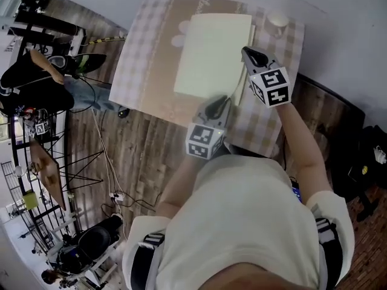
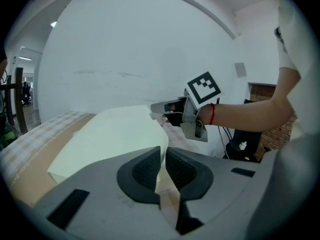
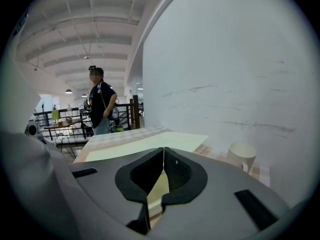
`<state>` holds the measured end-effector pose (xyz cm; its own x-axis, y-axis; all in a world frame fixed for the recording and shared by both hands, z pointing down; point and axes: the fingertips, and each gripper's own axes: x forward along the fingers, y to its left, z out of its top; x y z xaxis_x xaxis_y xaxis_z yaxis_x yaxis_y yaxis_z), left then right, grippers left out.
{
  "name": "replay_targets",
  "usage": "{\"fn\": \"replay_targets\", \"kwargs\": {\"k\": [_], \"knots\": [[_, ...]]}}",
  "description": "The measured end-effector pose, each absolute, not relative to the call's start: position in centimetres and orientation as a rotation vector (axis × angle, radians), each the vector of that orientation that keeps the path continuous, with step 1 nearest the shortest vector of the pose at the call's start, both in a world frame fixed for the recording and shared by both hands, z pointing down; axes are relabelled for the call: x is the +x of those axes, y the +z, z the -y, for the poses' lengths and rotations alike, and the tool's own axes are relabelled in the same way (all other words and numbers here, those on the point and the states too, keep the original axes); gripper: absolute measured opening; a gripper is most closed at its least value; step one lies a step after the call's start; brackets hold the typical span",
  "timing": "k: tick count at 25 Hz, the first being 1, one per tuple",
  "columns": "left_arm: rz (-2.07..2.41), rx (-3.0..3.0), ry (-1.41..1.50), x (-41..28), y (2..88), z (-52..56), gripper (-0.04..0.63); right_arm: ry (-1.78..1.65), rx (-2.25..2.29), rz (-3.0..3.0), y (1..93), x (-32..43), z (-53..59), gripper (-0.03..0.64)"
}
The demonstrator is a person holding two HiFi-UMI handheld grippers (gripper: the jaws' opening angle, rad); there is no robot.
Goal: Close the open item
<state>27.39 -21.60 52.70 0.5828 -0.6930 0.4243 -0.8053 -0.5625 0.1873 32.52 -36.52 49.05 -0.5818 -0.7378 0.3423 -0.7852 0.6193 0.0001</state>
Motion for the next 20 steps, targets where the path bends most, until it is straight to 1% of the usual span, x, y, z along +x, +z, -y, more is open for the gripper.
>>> {"fn": "replay_targets", "kwargs": {"k": [5,11,17,20], "knots": [[1.196,2.465,0.476,27.6,54.2,21.5,0.02,0.21,1.165,2.475,51.5,31.2,37.2,0.0],[1.166,2.439,0.495,28.1,55.1,21.5,0.028,0.244,1.146,2.418,54.3,31.5,36.7,0.0],[1.147,2.426,0.535,28.7,55.8,21.6,0.04,0.262,1.112,2.375,56.5,31.7,36.6,0.0],[1.136,2.416,0.543,29.1,56.0,21.5,0.056,0.29,1.125,2.372,57.2,31.8,36.5,0.0]]}}
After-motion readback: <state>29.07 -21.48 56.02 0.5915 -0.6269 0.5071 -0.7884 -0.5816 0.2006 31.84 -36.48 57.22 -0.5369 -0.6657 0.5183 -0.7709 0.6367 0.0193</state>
